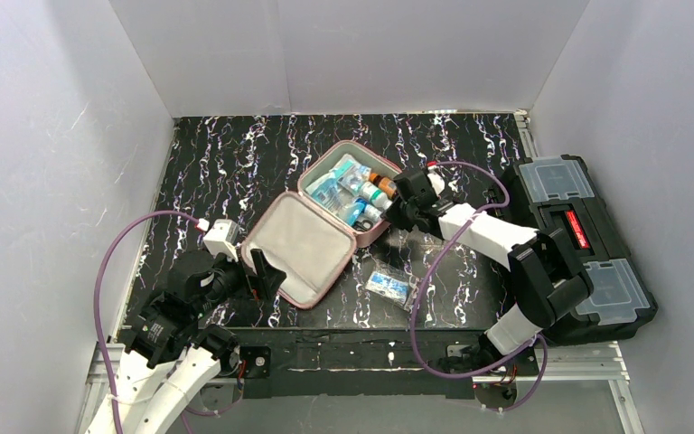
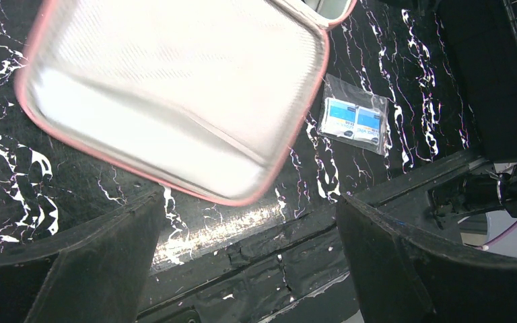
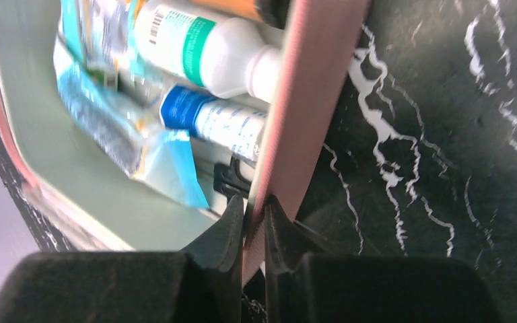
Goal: Organize the medicine kit
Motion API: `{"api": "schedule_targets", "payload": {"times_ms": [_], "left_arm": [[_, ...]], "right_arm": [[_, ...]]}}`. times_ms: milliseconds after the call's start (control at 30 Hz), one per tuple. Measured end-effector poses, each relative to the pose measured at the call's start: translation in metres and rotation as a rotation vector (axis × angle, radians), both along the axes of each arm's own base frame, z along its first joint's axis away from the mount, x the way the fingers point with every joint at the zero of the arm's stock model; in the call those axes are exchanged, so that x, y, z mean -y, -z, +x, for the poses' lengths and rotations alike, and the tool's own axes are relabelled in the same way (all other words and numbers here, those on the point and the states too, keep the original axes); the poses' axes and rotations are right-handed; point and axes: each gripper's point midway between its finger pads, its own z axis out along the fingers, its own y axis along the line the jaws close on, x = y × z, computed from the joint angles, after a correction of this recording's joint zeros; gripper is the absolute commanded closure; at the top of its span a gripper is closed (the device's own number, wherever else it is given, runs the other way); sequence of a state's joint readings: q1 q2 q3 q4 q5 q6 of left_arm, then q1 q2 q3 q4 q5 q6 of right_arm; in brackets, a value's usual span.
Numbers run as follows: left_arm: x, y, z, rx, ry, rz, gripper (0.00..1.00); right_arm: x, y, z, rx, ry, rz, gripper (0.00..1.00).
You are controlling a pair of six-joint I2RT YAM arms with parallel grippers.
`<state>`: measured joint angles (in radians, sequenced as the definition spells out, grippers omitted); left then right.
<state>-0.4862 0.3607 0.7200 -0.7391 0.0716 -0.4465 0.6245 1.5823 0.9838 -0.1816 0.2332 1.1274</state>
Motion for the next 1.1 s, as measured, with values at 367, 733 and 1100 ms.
{"api": "schedule_targets", "payload": {"times_ms": [367,733,1100], "left_arm": [[0.0,0.0,0.0,0.0,0.0,0.0,0.01],[0.0,0.0,0.0,-0.001,0.0,0.001,0.01],[0.001,0.001,0.0,-0.007,0.002,0.003,0.01]], "right_arm": [[0.011,-0.002,0.027,-0.003,-0.143,-0.067,0.81],[0.013,-0.014,0.036,0.025,-0.236,-0.08,0.42],[0.047,-0.049,-0.018,0.096,-0.33,-0.151,0.36]]}}
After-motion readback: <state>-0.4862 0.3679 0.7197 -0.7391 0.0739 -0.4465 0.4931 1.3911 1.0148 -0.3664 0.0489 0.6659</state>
